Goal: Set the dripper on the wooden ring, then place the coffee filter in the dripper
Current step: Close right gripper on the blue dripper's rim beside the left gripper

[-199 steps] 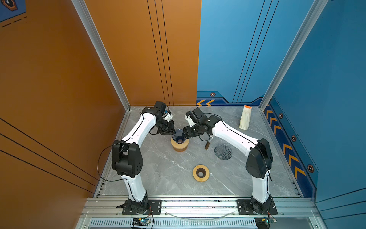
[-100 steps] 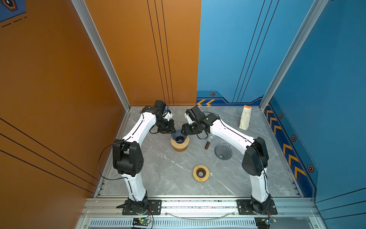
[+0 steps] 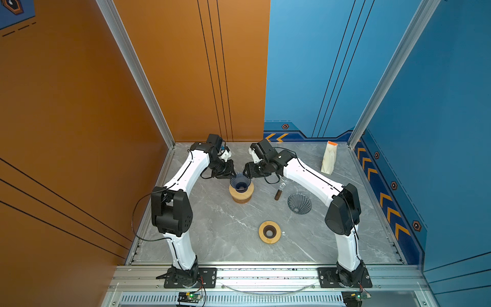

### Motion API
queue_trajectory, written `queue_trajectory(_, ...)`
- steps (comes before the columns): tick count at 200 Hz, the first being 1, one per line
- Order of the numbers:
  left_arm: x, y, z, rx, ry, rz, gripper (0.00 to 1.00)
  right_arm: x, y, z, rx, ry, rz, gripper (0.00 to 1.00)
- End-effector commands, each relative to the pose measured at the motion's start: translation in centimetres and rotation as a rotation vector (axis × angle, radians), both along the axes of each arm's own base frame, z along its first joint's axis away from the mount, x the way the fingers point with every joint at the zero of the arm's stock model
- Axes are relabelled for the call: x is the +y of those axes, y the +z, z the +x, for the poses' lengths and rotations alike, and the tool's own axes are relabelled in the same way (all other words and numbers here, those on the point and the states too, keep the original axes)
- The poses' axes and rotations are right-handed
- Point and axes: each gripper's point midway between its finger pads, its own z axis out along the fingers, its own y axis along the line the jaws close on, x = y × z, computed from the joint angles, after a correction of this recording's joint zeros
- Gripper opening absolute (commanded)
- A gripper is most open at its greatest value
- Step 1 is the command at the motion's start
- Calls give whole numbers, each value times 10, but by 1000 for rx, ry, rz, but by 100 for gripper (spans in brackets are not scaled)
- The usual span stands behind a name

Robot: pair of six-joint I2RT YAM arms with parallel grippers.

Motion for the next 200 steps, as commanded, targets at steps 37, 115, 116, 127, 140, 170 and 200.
queue_trajectory(37, 7, 24, -17, -51, 7, -15, 31, -6, 21, -22, -28, 36, -12, 48)
queue_trajectory(115, 10, 2, -23, -16, 25, -17, 24, -7, 0, -28, 24, 16, -47, 37)
queue_trajectory(116, 10, 1, -23, -16, 25, -16, 24, -8, -1, -28, 25, 15, -49, 37)
queue_trajectory(127, 10, 0, -22, -13, 25, -14, 23, -8, -3, -27, 28, 10, -55, 36)
queue_trajectory(140, 10, -2, -21, -12, 25, -15, 22, -8, -6, -27, 38, 9, -61, 35)
queue_trajectory(170, 9, -5, -20, -3, 26, -16, 20, -6, -13, -28, 63, 9, -64, 32)
queue_trajectory(200, 9, -8, -18, 3, 24, -15, 18, -6, -17, -26, 68, 1, -69, 30)
